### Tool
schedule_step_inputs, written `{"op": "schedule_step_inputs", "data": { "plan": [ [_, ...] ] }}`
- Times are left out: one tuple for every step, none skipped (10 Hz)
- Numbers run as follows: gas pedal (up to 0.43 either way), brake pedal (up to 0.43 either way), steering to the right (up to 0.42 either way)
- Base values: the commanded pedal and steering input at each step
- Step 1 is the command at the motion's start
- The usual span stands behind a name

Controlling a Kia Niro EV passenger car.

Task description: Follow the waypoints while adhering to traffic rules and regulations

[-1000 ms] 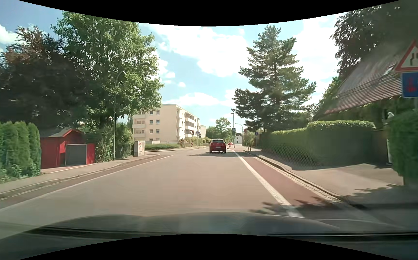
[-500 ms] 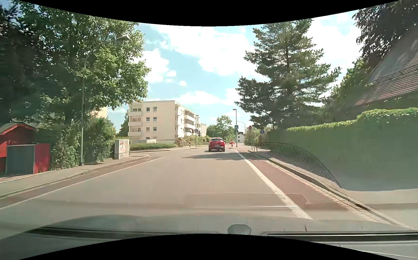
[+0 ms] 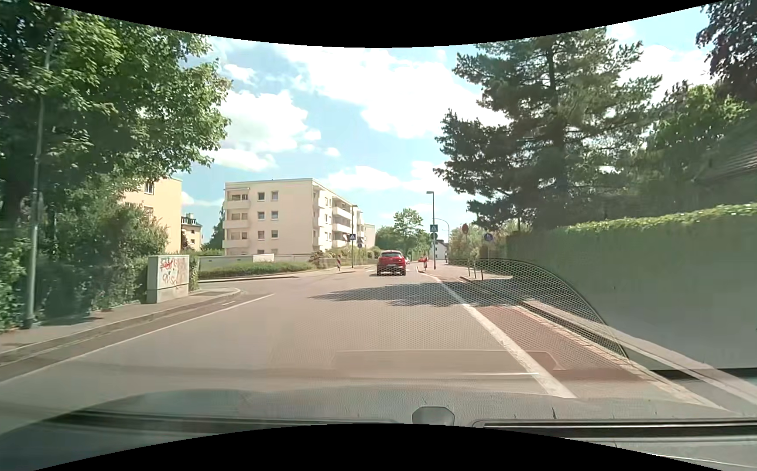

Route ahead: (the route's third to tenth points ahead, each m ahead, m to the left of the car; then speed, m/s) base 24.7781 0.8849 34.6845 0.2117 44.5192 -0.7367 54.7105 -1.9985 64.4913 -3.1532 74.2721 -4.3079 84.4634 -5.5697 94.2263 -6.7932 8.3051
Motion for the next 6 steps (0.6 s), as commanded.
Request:
{"op": "schedule_step_inputs", "data": {
  "plan": [
    [0.087, 0.006, -0.007],
    [0.087, 0.006, -0.007],
    [0.087, 0.006, -0.007],
    [0.087, 0.006, -0.006],
    [0.087, 0.006, -0.007],
    [0.079, 0.006, -0.007]
  ]
}}
